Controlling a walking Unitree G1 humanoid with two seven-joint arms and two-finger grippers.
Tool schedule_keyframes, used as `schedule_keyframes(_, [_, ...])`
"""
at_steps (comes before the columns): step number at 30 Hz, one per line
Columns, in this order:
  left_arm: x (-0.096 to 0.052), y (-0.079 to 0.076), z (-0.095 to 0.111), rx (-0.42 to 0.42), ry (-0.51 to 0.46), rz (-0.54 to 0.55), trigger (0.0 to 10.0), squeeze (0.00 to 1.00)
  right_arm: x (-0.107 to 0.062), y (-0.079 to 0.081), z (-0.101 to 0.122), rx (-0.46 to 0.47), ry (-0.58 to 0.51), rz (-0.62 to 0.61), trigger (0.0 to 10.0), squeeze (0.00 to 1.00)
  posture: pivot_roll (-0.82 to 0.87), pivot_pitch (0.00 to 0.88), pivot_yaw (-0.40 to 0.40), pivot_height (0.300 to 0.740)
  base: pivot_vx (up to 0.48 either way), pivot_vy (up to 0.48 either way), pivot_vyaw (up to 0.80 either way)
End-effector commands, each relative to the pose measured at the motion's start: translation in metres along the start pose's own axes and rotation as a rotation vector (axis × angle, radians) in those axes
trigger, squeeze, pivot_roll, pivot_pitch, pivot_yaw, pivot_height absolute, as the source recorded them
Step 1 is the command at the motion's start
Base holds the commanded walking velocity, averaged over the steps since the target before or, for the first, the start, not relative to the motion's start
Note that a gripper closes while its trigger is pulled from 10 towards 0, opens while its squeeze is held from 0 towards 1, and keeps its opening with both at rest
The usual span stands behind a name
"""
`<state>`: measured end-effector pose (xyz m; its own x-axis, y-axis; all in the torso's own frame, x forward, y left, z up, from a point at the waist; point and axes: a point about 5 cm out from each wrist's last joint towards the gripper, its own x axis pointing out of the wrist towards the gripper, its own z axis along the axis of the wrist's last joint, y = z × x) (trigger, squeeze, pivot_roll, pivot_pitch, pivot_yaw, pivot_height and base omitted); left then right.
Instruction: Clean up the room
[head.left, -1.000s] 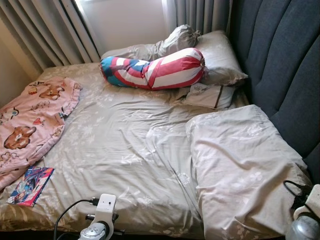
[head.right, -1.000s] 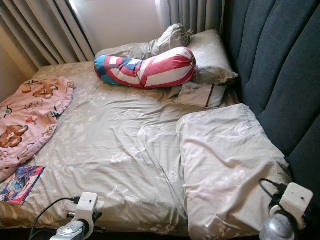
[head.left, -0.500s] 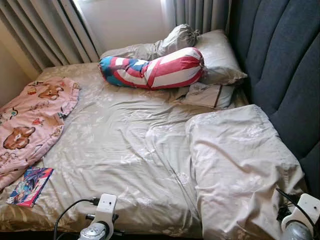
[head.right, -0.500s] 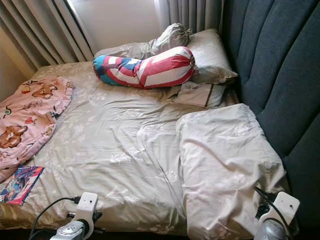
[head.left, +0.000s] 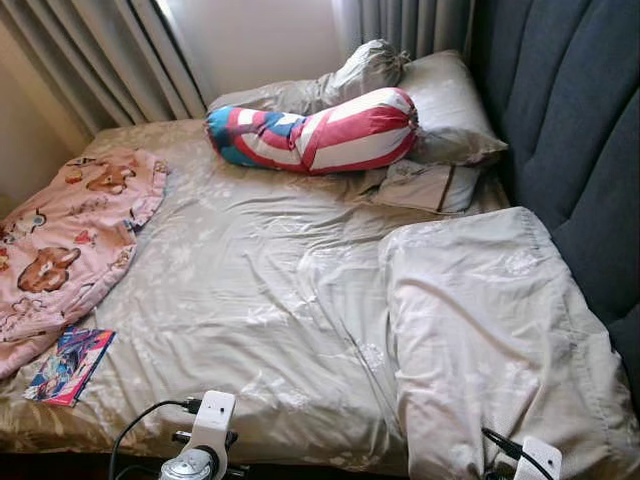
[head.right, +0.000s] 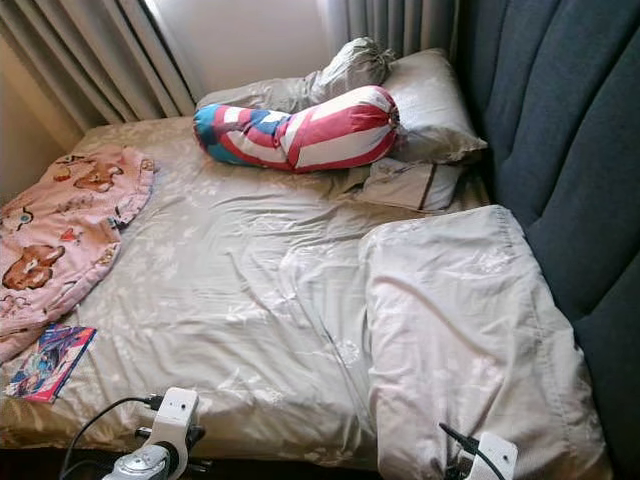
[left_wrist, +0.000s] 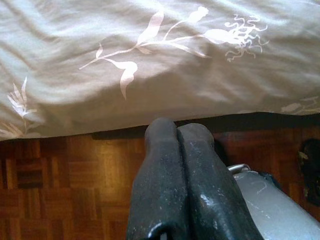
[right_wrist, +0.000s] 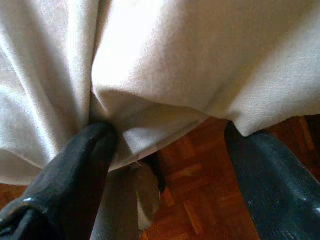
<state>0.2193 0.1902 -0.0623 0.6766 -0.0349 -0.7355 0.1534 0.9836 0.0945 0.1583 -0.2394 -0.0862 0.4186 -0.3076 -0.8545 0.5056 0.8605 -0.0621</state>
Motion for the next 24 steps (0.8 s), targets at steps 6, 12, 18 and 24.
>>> schedule_keyframes(6, [-0.001,0.003,-0.005,0.018,0.029,0.015,10.0,0.0,-0.009,0.011,0.056,-0.097,-0.436,-0.022,10.0,0.0,-0.04,0.054,0.151,0.74,0.0,0.0,0.0])
schedule_keyframes(12, [-0.002,0.003,-0.009,0.022,0.039,0.013,10.0,0.0,-0.031,0.02,0.095,-0.096,-0.773,-0.029,10.0,0.0,-0.05,0.057,0.153,0.74,0.0,0.0,0.0])
schedule_keyframes(18, [-0.004,0.009,-0.014,0.022,0.041,0.021,10.0,0.0,-0.038,0.014,0.123,-0.042,-0.881,-0.088,10.0,0.0,-0.04,0.063,0.156,0.74,0.0,0.0,0.0])
schedule_keyframes(24, [-0.006,0.017,-0.016,0.02,0.041,0.036,10.0,0.0,-0.028,-0.015,0.134,0.02,-0.747,-0.221,10.0,0.0,-0.03,0.067,0.164,0.74,0.0,0.0,0.0])
